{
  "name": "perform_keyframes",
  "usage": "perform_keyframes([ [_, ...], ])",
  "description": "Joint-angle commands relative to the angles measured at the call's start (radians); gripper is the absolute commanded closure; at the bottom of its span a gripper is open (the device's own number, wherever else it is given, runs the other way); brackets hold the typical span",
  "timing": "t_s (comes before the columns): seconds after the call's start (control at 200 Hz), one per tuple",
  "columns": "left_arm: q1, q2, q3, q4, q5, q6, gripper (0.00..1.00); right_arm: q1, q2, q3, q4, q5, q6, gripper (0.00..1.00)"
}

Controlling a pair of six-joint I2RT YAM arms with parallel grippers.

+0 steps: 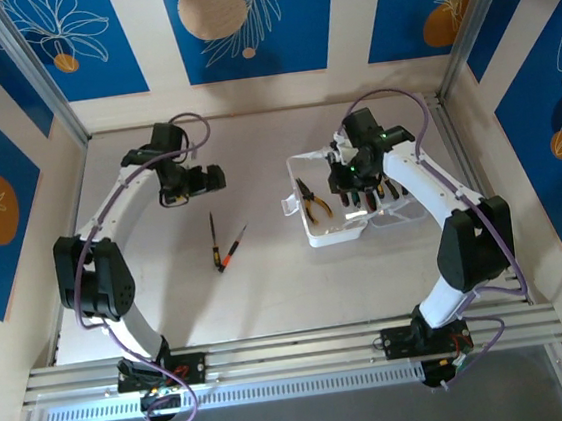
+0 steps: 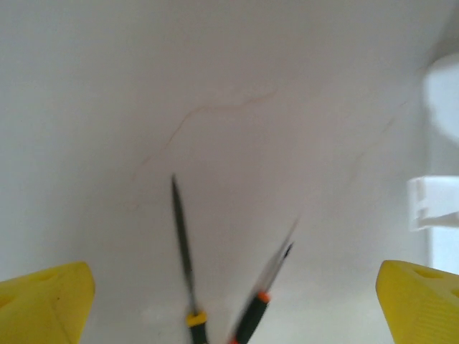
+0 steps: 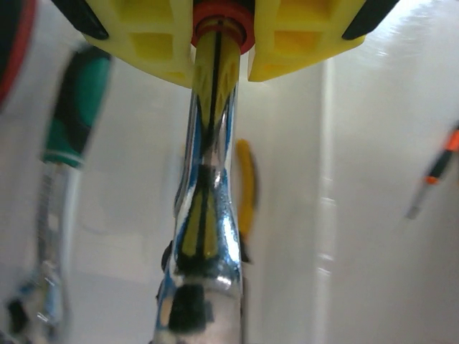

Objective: Pack the tool kit

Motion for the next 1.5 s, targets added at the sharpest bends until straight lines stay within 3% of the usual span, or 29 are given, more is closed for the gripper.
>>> perform_keyframes([
  [0.0, -0.004, -0.031, -0.048, -0.038, -0.053, 0.026, 0.0, -0.007, -0.003, -0.011, -0.028, 0.079, -0.057, 1.0],
  [0.44, -0.01, -0.038, -0.102, -0.017, -0.028, 0.014, 0.0, -0.006, 0.11, -0.011, 0.024, 0.113, -0.05, 1.0],
  [0.83, -0.036, -0.074, -0.199, -0.014, -0.037, 0.001, 0.0, -0.002, 0.156, 0.073, 0.004, 0.121, -0.063, 0.69],
  [1.02, -0.058, -0.067, -0.236, -0.025, -0.052, 0.008, 0.0, 0.007, 0.132, 0.092, -0.018, 0.127, -0.066, 0.6],
  [1.151, -0.072, -0.057, -0.272, -0.016, -0.05, 0.006, 0.07, 0.017, 0.103, 0.108, -0.041, 0.121, -0.066, 0.51],
  [1.341, -0.079, -0.014, -0.303, 0.003, -0.064, 0.004, 0.28, 0.034, 0.056, 0.141, -0.07, 0.001, -0.072, 0.19],
  [1.496, -0.094, 0.04, -0.308, 0.028, -0.049, 0.001, 0.41, 0.063, 0.033, 0.151, -0.08, -0.006, -0.068, 0.13],
])
